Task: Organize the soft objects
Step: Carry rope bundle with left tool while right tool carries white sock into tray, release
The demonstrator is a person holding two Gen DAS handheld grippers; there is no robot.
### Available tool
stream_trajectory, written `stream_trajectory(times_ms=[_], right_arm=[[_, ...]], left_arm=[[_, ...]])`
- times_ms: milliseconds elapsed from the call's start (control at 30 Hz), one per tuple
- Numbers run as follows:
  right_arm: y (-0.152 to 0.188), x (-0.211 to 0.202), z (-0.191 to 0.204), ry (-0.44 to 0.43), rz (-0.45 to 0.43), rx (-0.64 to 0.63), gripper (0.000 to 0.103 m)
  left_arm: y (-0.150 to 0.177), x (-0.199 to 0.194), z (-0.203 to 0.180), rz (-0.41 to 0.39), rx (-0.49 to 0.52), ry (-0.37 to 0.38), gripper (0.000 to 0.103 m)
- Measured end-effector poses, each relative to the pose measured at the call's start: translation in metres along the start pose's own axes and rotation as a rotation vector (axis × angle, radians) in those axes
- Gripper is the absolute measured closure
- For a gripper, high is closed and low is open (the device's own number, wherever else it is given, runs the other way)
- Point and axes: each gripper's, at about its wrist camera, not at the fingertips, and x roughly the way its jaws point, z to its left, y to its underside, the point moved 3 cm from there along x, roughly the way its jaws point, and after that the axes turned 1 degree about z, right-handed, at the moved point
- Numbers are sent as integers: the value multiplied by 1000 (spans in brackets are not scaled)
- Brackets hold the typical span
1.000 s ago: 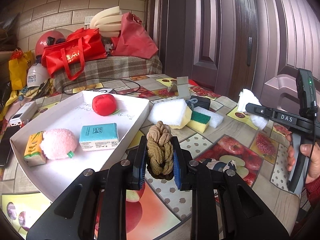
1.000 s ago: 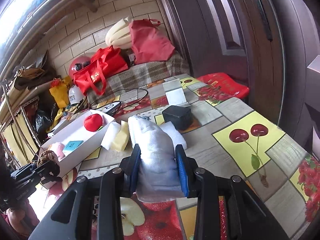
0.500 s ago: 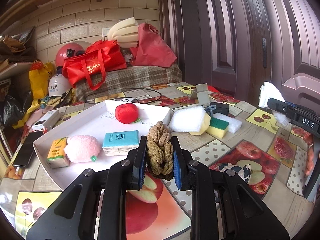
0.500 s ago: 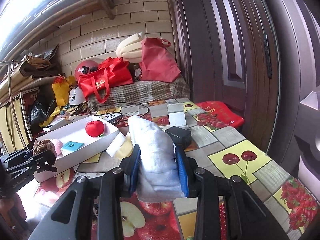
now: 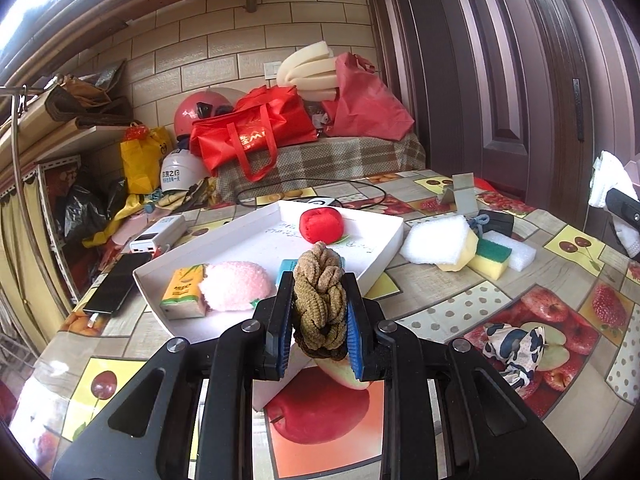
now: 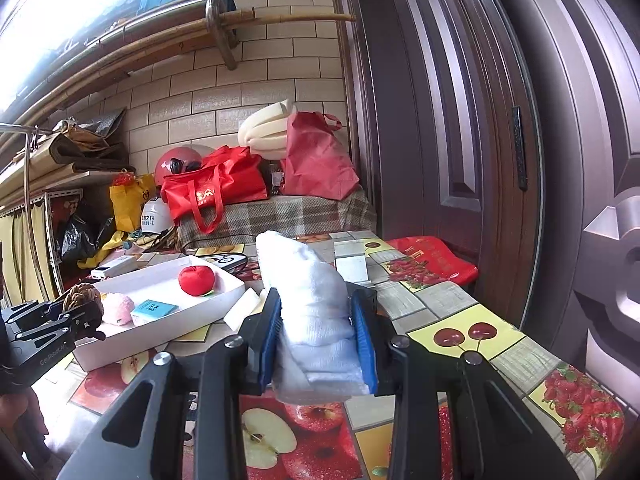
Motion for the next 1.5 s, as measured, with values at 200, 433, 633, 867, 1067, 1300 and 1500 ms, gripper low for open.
stream_trajectory(times_ms=[200, 433, 633, 867, 1067, 1300, 1500], right_arm=[[2, -11, 21, -28, -27, -48, 69], [5, -16, 54, -94, -30, -105, 69], [9, -14, 81, -157, -9, -137, 69], [12, 4, 114, -243, 61, -135, 68], [17, 20, 145, -323, 125, -128, 69], [22, 42, 169, -378, 193, -120, 69], [24, 71, 169, -346, 225, -87, 69]], left_arm=[[4, -6, 12, 10, -7, -58, 81], [7, -7, 29, 14, -38, -75, 81], [7, -1, 52, 11, -91, -73, 81], [6, 7, 71, -1, -100, -53, 81], [4, 18, 86, 1, -125, -27, 81], [2, 23, 102, -18, -148, -17, 81], [0, 28, 108, -33, -147, -7, 81]])
